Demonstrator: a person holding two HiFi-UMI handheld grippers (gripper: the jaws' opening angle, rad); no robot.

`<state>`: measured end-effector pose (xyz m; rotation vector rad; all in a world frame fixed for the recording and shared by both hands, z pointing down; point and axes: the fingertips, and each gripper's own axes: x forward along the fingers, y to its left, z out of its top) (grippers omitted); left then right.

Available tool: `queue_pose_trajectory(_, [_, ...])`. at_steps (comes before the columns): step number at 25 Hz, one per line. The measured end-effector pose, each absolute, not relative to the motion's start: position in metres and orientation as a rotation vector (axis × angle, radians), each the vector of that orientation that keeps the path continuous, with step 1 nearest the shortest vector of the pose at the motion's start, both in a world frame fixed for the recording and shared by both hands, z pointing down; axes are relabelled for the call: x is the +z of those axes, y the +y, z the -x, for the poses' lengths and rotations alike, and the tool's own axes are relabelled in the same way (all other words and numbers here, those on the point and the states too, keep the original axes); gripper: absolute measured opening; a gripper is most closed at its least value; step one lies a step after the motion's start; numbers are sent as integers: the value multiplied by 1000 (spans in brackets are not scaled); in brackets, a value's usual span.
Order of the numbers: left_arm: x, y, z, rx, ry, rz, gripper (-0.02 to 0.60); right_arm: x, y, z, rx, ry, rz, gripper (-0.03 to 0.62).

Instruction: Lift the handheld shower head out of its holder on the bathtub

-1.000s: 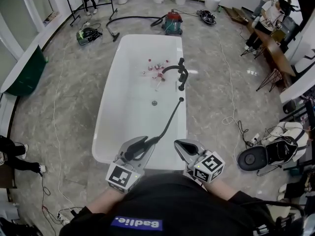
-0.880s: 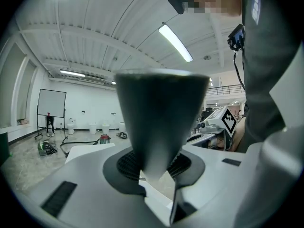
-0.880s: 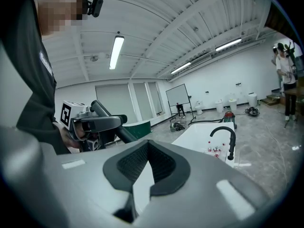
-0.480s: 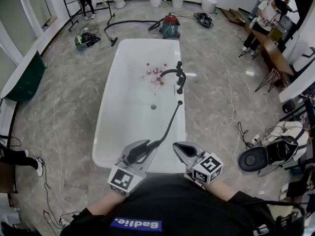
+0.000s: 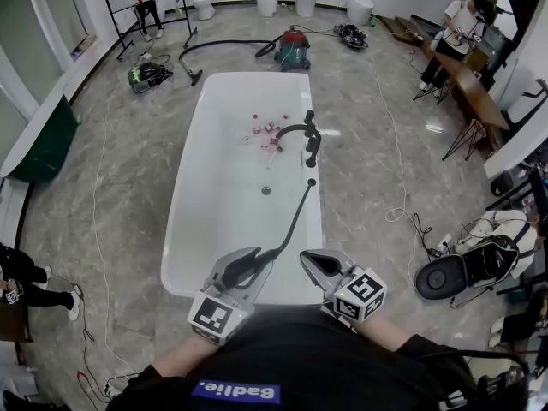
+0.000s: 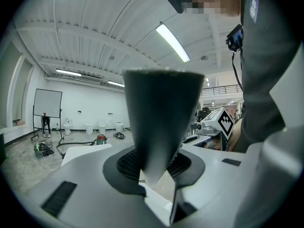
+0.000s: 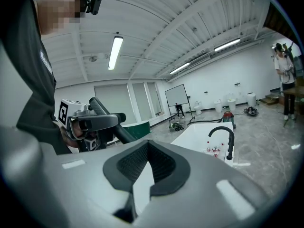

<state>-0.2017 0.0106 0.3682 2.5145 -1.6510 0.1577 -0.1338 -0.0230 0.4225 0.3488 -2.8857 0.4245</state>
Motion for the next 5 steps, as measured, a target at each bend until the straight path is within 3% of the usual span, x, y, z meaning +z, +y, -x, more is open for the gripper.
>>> queue_pose_trajectory(5, [367, 13, 206, 161, -1651, -2508, 115, 419, -21, 137, 435, -2885, -350, 2])
